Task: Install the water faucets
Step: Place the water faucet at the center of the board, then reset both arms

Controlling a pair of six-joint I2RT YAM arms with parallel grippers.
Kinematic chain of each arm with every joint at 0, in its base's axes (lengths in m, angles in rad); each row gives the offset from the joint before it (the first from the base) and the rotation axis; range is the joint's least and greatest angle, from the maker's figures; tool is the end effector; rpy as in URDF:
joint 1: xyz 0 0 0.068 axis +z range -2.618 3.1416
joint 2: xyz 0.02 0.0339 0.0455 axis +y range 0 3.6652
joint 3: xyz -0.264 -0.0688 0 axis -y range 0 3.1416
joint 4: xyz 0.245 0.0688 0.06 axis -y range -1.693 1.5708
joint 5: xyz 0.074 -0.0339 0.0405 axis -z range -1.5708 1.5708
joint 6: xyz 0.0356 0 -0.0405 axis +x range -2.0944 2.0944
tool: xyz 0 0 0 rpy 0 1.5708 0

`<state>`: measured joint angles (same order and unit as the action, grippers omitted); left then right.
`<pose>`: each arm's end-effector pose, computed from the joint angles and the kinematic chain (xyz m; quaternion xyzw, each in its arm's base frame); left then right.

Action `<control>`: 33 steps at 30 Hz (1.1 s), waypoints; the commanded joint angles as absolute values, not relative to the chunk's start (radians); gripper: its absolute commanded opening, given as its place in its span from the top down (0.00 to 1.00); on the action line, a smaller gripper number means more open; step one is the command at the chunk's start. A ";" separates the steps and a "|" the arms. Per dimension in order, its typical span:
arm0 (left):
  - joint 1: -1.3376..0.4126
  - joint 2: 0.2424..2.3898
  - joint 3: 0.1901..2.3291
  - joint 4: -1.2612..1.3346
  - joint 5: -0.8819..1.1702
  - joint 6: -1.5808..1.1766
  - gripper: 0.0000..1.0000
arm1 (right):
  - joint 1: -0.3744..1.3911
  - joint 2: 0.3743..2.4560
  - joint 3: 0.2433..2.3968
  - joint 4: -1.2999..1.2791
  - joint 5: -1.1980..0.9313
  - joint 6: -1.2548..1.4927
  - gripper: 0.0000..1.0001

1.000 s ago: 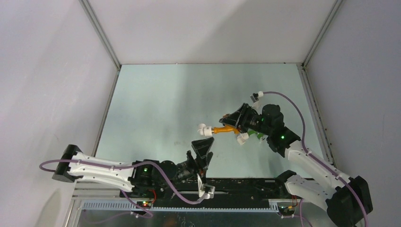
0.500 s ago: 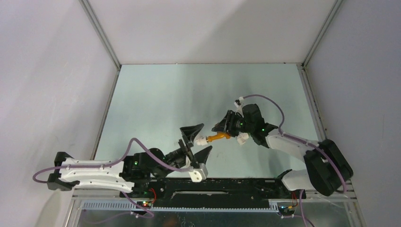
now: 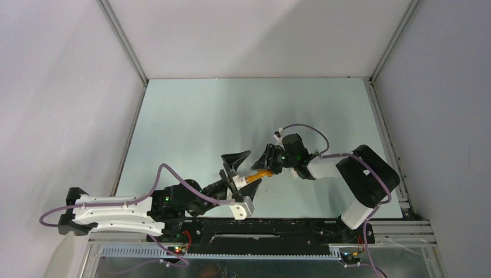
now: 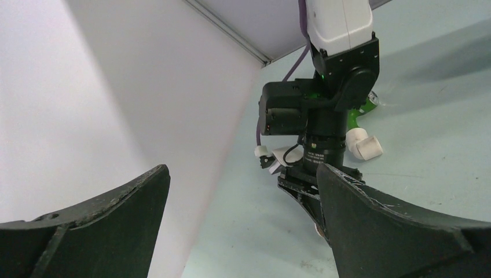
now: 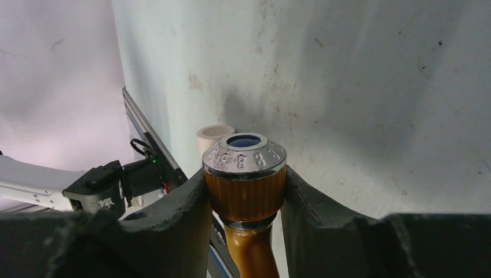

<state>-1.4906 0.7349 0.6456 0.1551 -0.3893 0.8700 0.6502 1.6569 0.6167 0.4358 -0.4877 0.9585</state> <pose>0.0279 -0.1786 0.3355 0.5663 0.3858 -0.0928 0.7224 0.2328 0.1980 0.1356 0.0211 0.8664 0.4731 0.1587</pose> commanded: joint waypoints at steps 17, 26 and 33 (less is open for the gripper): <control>-1.414 0.734 0.644 0.282 -0.352 0.666 0.02 | 0.658 1.728 0.624 0.381 -0.386 0.860 0.19; -1.051 0.768 0.623 0.261 -0.157 0.183 0.02 | 0.534 1.600 0.627 0.159 -0.278 0.705 0.01; -0.606 0.790 0.525 0.320 0.023 -0.091 0.02 | 0.361 1.444 0.704 0.010 -0.222 0.522 0.01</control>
<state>-0.8040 0.7845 0.5652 0.2527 -0.1013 0.1322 0.4393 1.5352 0.6369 0.1543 -0.3161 0.6765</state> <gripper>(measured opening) 0.985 0.992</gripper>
